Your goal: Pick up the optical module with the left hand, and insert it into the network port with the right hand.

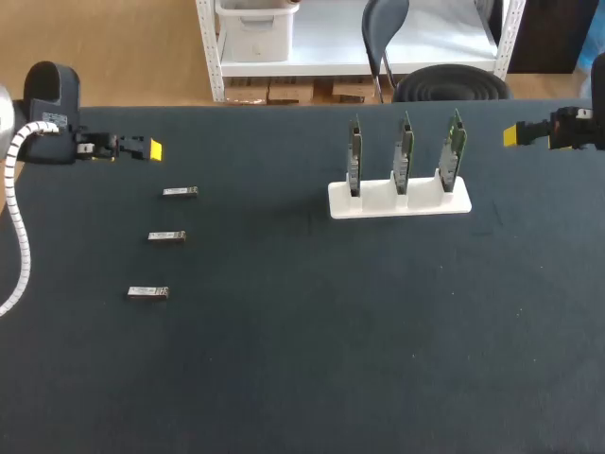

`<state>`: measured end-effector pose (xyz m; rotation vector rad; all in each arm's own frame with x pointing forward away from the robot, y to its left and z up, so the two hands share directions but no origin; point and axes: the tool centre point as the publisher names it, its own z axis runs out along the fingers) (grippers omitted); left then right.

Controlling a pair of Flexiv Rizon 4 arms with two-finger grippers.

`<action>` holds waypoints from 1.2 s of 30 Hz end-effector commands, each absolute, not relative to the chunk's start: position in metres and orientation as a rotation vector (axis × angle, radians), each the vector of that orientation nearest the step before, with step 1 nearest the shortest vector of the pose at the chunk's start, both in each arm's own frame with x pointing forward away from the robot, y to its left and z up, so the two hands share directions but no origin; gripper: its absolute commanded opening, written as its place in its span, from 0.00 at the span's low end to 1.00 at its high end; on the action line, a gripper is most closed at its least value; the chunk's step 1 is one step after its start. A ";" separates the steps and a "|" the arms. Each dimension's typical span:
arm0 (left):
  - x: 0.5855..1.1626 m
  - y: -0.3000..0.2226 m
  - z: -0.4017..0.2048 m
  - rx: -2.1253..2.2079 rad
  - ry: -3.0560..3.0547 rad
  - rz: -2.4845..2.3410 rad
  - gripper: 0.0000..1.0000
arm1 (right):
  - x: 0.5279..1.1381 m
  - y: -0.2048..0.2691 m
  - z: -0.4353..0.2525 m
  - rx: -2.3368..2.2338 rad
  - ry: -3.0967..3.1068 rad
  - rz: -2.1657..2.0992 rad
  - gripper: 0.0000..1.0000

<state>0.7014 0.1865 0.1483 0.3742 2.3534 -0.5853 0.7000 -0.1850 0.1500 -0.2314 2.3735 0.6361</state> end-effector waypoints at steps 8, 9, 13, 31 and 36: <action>0.741 0.200 0.129 0.916 2.336 -0.492 1.00 | 0.700 -0.185 0.150 -0.231 2.374 0.636 1.00; 0.745 0.200 0.126 0.958 2.341 -0.485 1.00 | 0.700 -0.185 0.150 -0.231 2.374 0.636 1.00; 0.760 0.202 0.116 1.160 2.330 -0.414 1.00 | 0.700 -0.185 0.150 -0.231 2.374 0.636 1.00; 0.786 0.210 0.060 1.757 2.234 -0.131 1.00 | 0.700 -0.185 0.150 -0.231 2.374 0.636 1.00; 0.787 0.208 0.044 1.835 2.208 -0.049 1.00 | 0.700 -0.185 0.150 -0.231 2.374 0.636 1.00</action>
